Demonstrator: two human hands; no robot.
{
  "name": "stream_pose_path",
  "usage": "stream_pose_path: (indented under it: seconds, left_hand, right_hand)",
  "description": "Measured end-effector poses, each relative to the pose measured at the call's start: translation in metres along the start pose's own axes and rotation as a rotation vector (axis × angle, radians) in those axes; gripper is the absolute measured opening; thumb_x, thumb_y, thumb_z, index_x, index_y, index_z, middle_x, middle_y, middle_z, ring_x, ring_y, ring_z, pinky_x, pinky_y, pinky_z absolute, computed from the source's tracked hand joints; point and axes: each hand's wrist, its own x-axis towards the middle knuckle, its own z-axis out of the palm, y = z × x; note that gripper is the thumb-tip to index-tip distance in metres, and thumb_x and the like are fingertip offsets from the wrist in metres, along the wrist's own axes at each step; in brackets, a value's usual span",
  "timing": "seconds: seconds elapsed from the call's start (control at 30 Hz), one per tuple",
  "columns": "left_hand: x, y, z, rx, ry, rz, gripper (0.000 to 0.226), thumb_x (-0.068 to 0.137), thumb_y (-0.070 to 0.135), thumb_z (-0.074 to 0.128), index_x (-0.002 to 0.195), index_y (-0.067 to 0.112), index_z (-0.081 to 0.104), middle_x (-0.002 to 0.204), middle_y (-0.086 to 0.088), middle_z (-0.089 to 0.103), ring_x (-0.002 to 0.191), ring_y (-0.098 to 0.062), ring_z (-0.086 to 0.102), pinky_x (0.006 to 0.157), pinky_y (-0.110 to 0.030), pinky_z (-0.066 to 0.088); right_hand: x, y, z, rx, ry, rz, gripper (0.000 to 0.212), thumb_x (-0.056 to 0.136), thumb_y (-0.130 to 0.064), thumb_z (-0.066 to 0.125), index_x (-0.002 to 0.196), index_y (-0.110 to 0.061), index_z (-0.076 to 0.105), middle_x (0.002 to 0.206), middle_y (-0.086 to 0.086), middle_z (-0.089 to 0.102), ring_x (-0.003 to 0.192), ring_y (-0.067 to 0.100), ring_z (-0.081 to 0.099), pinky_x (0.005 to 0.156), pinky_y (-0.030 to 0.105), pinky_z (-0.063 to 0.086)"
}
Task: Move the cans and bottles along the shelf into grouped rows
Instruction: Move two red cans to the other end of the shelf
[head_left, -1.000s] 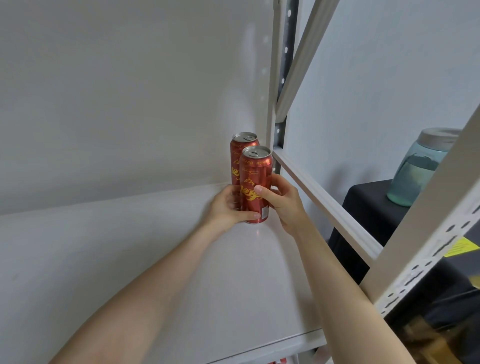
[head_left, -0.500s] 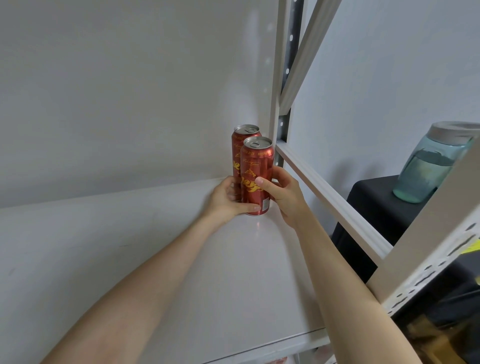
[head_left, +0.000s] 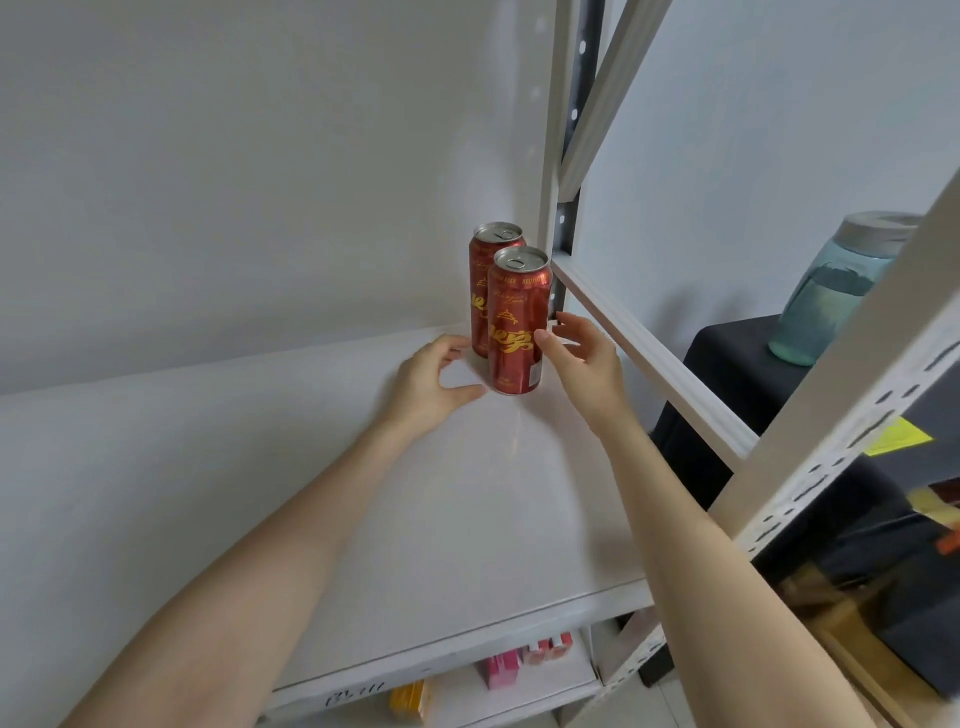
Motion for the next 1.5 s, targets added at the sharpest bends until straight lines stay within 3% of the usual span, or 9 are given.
stream_pose_path:
  seconds: [0.13,0.27,0.43,0.6,0.8,0.87,0.93,1.07,1.5]
  left_hand:
    - [-0.031,-0.001,-0.022,0.34,0.092,0.149,0.057,0.086,0.021,0.074,0.137,0.007,0.052,0.139,-0.013,0.053,0.128,-0.03,0.052,0.103,-0.033,0.039]
    - [-0.067,0.007,-0.043,0.602,0.1,0.224,0.067,0.089,0.029,0.069,0.146,0.007,0.042,0.155,-0.021,0.035,0.147,-0.037,0.027,0.117,-0.048,0.023]
    - [-0.114,0.026,-0.071,0.764,0.069,0.263,0.072,0.093,0.039,0.06,0.153,0.012,0.031,0.162,-0.018,0.021,0.152,-0.031,0.013,0.121,-0.047,0.01]
    - [-0.162,0.045,-0.094,0.835,0.088,0.249,0.072,0.095,0.042,0.054,0.155,0.014,0.025,0.164,-0.015,0.015,0.153,-0.029,0.007,0.122,-0.044,0.001]
    - [-0.233,0.054,-0.12,0.893,0.117,0.204,0.071,0.089,0.037,0.066,0.149,0.01,0.04,0.158,-0.019,0.031,0.148,-0.035,0.027,0.119,-0.052,0.02]
    - [-0.26,0.055,-0.128,0.927,0.14,0.171,0.071,0.088,0.037,0.067,0.148,0.01,0.041,0.158,-0.019,0.032,0.147,-0.035,0.028,0.118,-0.052,0.022]
    - [-0.29,0.06,-0.138,0.957,0.156,0.133,0.07,0.091,0.039,0.063,0.151,0.011,0.037,0.16,-0.018,0.027,0.149,-0.034,0.023,0.119,-0.05,0.019]
    - [-0.346,0.066,-0.158,0.975,0.185,0.051,0.071,0.099,0.045,0.047,0.157,0.017,0.019,0.165,-0.013,0.008,0.153,-0.029,0.005,0.122,-0.045,0.004]
    - [-0.438,0.031,-0.251,1.057,0.239,-0.063,0.071,0.098,0.047,0.046,0.157,0.016,0.02,0.165,-0.014,0.012,0.153,-0.03,0.008,0.122,-0.047,0.005]
  right_hand:
    - [-0.032,-0.003,-0.001,-0.517,-0.015,-0.111,0.071,0.094,-0.055,0.055,0.152,-0.021,0.032,0.153,0.002,0.043,0.138,0.023,0.042,0.109,0.046,0.039]
    - [-0.07,-0.017,-0.002,-0.972,-0.055,-0.216,0.079,0.095,-0.061,0.045,0.157,-0.023,0.015,0.163,0.005,0.025,0.144,0.03,0.032,0.111,0.051,0.033]
    - [-0.122,-0.037,-0.005,-1.203,-0.048,-0.282,0.08,0.095,-0.065,0.037,0.158,-0.022,0.012,0.165,0.007,0.018,0.15,0.03,0.022,0.117,0.051,0.023]
    - [-0.172,-0.061,-0.014,-1.205,-0.025,-0.321,0.079,0.096,-0.062,0.039,0.159,-0.022,0.01,0.166,0.009,0.016,0.152,0.03,0.014,0.12,0.051,0.01]
    - [-0.223,-0.085,-0.02,-1.248,-0.077,-0.335,0.08,0.097,-0.064,0.033,0.159,-0.022,0.005,0.167,0.008,0.007,0.154,0.027,0.007,0.121,0.051,0.003]
    - [-0.243,-0.095,-0.015,-1.236,-0.092,-0.366,0.08,0.096,-0.062,0.037,0.159,-0.02,0.013,0.166,0.009,0.015,0.152,0.029,0.015,0.12,0.053,0.01]
    - [-0.266,-0.103,-0.008,-1.215,-0.105,-0.412,0.079,0.095,-0.06,0.041,0.158,-0.018,0.021,0.164,0.01,0.022,0.151,0.031,0.022,0.119,0.055,0.017]
    - [-0.308,-0.116,0.011,-1.195,-0.201,-0.475,0.078,0.098,-0.061,0.033,0.159,-0.02,0.008,0.167,0.008,0.008,0.153,0.029,0.008,0.121,0.052,0.005]
    - [-0.383,-0.161,0.106,-1.154,-0.294,-0.553,0.078,0.098,-0.062,0.026,0.159,-0.022,-0.002,0.167,0.007,-0.002,0.154,0.028,-0.001,0.12,0.051,-0.002]
